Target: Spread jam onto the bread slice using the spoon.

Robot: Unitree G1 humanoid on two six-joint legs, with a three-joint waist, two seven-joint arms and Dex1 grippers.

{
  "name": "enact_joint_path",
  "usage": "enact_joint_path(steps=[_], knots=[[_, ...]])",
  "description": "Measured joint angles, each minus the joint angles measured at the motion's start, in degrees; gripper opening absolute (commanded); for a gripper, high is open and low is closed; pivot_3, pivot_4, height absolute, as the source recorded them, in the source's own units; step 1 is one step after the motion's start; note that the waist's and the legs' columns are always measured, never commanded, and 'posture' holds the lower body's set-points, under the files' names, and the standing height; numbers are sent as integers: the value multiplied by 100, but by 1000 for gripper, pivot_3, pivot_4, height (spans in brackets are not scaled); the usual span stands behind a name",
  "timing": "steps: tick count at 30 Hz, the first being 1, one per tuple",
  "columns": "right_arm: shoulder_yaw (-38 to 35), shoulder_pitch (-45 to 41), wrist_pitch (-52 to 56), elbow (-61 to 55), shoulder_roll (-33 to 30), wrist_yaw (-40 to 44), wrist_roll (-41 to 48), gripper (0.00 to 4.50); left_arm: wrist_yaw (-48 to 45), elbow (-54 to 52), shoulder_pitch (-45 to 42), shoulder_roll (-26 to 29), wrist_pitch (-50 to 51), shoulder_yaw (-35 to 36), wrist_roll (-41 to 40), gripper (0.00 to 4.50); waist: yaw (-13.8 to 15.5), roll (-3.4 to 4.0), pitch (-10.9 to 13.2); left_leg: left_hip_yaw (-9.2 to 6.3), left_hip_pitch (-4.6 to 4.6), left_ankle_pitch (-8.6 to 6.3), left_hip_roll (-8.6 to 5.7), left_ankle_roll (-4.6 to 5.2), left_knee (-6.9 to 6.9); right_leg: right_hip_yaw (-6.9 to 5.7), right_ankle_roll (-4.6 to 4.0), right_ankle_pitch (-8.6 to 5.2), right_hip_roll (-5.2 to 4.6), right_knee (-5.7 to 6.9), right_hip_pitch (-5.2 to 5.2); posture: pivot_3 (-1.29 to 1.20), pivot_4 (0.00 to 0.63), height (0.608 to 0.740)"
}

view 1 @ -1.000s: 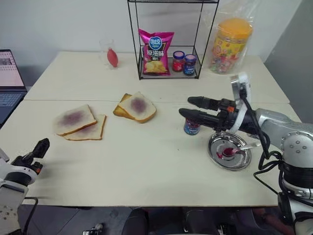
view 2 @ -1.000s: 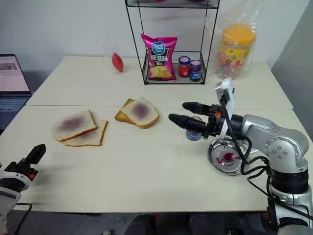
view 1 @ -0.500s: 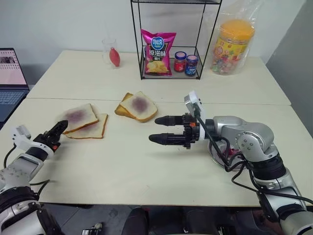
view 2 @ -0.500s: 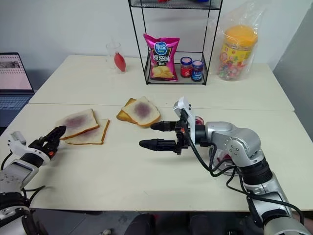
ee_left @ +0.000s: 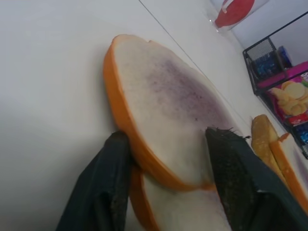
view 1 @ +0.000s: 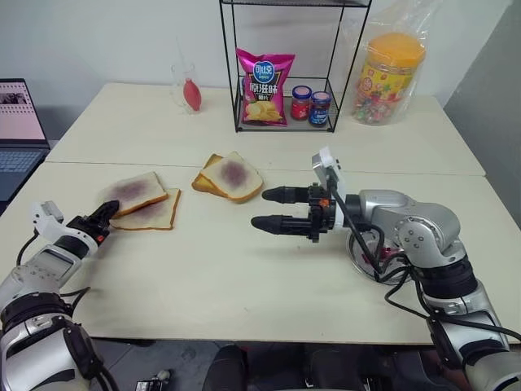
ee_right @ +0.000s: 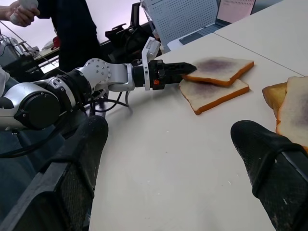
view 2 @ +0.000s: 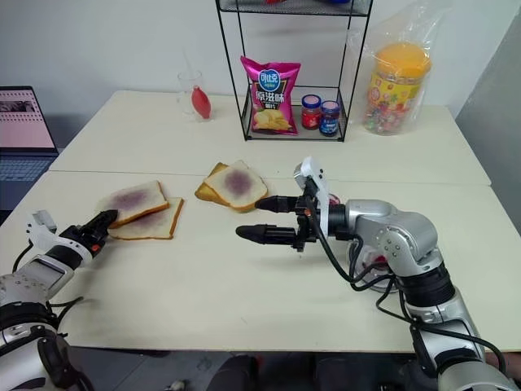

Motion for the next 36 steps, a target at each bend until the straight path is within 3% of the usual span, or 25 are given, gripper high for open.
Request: enact_joint_path(steps=[4,9,22,28,36], knots=[[-3,14,-20,-2,51,-24,-59,4500,23,-54,4,1,7,26,9,750,0,0,0,-16,-5,0,1,0,1,-16,-1,0,0,0,0,0,150,740],[-70,23,-107,-62,125,-98,-122,4500,84,-208,-16,118,-21,43,31,16,-11,0,0,-41,-12,0,5,0,1,-49,-2,1,-1,1,0,0,150,740],[-577,260,-486,-330,411,-695,-374,4500,-69,-2045,-538,833,1300,2,-524,16,-15,1,5,-62,-33,0,-4,-2,2,-71,-5,0,-11,-2,-2,0,150,740],[-776,368,-461,-445,430,-877,-357,4500,-271,-1799,-783,941,1311,-325,-353,16,-34,12,12,-61,-30,0,-2,-1,2,-70,-5,-1,-6,1,-4,0,150,740],[-847,375,-389,-457,438,-1014,-349,4500,-386,-1637,-1069,779,1608,-192,-637,16,-35,10,13,-64,-45,0,-2,-2,4,-71,-6,-1,-6,0,-15,0,150,740]])
